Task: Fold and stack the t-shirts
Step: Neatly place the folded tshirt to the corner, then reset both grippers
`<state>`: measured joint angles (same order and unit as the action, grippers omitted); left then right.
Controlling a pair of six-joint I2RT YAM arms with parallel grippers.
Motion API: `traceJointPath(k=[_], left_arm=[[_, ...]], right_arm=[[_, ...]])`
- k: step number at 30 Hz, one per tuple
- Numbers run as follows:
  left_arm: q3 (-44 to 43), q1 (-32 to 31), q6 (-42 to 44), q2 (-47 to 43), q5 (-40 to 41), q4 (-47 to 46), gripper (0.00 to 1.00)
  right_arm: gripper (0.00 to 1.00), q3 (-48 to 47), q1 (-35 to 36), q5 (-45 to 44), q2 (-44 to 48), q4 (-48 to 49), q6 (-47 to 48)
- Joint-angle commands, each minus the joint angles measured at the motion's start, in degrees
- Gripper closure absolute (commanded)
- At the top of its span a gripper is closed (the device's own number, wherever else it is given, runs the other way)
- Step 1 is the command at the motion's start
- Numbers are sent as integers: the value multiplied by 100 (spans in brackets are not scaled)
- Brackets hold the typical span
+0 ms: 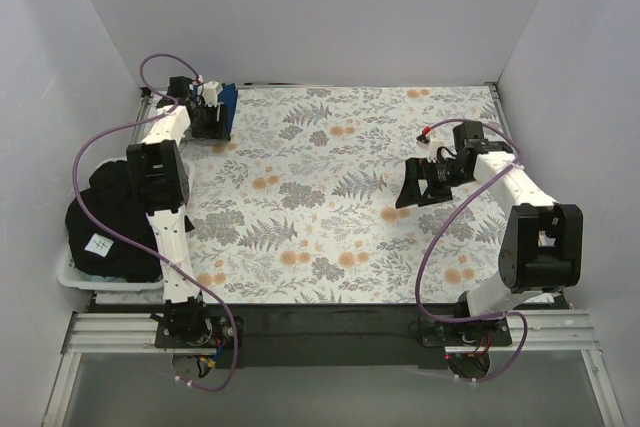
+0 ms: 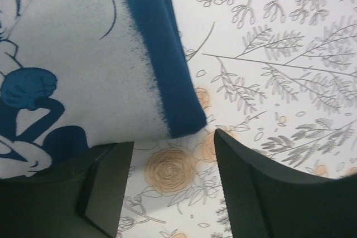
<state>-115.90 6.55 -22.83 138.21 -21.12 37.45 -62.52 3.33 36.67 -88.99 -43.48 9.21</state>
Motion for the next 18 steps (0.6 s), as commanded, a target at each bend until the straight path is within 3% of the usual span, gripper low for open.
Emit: traceJointPath(k=[1, 2, 3, 5, 12, 18], left_arm=[[179, -39, -90, -486, -514, 228, 40], [260, -39, -116, -706, -611, 219, 36], [330, -48, -160, -1178, -690, 227, 25], [384, -48, -370, -1594, -858, 271, 15], [356, -197, -872, -2816, -1184, 1237, 13], [1873, -312, -1031, -4441, -1087, 1361, 12]], right_arm=[[2, -452, -34, 113, 144, -28, 141], [2, -541, -43, 17, 197, -20, 194], [2, -611, -35, -62, 250, -20, 256], [2, -822, -43, -316, 382, -46, 449], [2, -1060, -79, -1003, 883, -81, 994], [2, -465, -87, -1504, 1673, -37, 1179]])
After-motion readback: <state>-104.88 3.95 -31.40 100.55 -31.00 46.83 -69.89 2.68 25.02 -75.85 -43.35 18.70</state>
